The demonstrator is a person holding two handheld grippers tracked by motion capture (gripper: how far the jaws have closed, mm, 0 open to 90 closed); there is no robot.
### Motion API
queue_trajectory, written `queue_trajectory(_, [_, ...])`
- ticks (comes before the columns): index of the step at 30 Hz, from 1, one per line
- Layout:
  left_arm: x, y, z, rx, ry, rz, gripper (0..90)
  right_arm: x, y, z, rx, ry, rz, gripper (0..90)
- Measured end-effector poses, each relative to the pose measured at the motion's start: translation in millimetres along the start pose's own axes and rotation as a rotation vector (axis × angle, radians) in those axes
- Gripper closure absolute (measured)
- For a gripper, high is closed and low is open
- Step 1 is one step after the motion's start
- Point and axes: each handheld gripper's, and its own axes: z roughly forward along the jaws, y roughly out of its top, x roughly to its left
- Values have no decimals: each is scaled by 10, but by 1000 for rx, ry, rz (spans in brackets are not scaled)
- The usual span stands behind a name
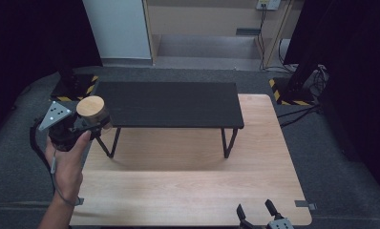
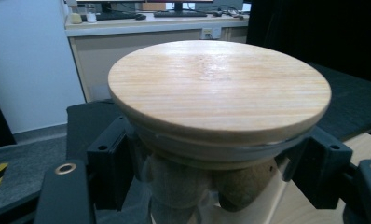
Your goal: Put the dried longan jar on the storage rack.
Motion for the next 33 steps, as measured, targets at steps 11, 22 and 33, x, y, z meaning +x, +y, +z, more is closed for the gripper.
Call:
queue_trajectory(11, [140, 94, 187, 8, 28, -8, 243, -44, -10, 16, -2, -18, 6, 35])
queue_trajectory(22, [238, 101, 378, 20, 40, -24, 243, -65, -11, 28, -6, -35, 9, 35])
queue_trajectory(33, [336, 88, 555, 30, 55, -42, 243, -74, -13, 33, -5, -50, 15, 35])
